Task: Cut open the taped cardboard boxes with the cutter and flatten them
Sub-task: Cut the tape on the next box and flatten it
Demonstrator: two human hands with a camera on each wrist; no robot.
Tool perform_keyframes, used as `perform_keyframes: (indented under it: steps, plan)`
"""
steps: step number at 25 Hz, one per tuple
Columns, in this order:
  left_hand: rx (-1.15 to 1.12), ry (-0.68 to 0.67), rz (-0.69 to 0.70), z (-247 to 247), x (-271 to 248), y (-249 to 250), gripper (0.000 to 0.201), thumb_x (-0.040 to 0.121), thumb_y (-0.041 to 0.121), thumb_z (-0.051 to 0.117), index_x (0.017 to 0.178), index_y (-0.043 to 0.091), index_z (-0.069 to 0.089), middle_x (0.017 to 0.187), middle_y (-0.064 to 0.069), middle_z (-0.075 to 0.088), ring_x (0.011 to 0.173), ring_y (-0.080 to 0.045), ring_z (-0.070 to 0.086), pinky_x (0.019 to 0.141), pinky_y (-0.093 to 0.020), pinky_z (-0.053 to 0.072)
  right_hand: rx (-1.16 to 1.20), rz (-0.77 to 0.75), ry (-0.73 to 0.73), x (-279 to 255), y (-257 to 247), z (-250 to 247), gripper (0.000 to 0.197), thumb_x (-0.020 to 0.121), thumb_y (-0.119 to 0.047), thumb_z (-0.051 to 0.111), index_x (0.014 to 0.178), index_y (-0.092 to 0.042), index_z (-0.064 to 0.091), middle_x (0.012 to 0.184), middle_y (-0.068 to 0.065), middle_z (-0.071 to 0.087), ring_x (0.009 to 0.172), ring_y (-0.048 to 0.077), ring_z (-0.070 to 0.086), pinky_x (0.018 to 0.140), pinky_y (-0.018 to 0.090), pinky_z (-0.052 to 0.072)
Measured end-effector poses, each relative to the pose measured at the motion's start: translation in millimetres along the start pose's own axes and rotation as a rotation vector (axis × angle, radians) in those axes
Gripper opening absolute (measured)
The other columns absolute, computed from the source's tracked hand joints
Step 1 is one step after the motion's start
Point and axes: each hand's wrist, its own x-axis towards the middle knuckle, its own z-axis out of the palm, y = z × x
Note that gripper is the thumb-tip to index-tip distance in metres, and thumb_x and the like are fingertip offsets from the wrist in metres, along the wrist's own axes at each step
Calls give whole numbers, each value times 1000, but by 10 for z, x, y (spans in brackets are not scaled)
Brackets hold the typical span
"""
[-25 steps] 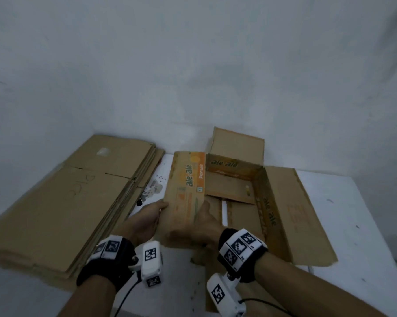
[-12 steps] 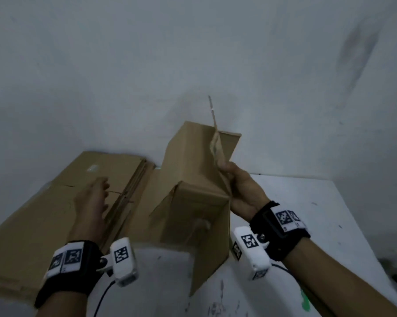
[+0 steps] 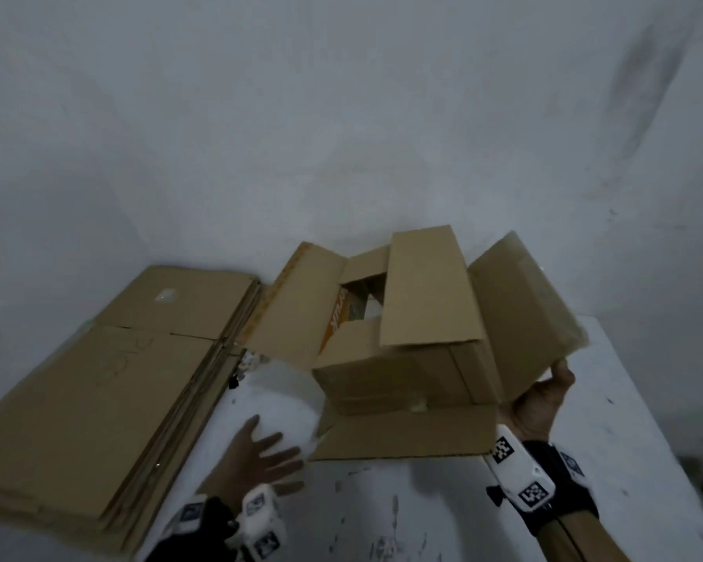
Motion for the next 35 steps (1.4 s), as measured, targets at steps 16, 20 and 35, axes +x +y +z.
perform_keyframes:
  steps: [16, 20, 35]
  plan:
    - [296, 17, 498, 571, 397, -286, 42, 103, 0, 42, 145, -5, 39, 148, -28, 43, 134, -41, 45, 88, -33, 52, -96, 143, 456, -623, -224, -532, 63, 87, -54, 51, 137, -15, 52, 133, 17, 56, 125, 40, 48, 110, 59, 26]
    - [173, 75, 401, 99, 306, -352, 70, 98, 5, 57, 154, 35, 28, 139, -17, 55, 106, -37, 64, 78, -49, 56, -67, 365, 617, -717, -130, -481, 78, 79, -72, 59, 132, -15, 64, 132, 20, 62, 115, 44, 60, 99, 61, 44]
    - [563, 420, 584, -208, 82, 46, 44, 100, 8, 55, 143, 3, 46, 144, -24, 49, 129, -44, 48, 101, -43, 47, -1067, 635, 917, -805, 14, -759, 15, 100, -21, 55, 110, -13, 62, 117, 12, 64, 88, 30, 59, 70, 37, 47]
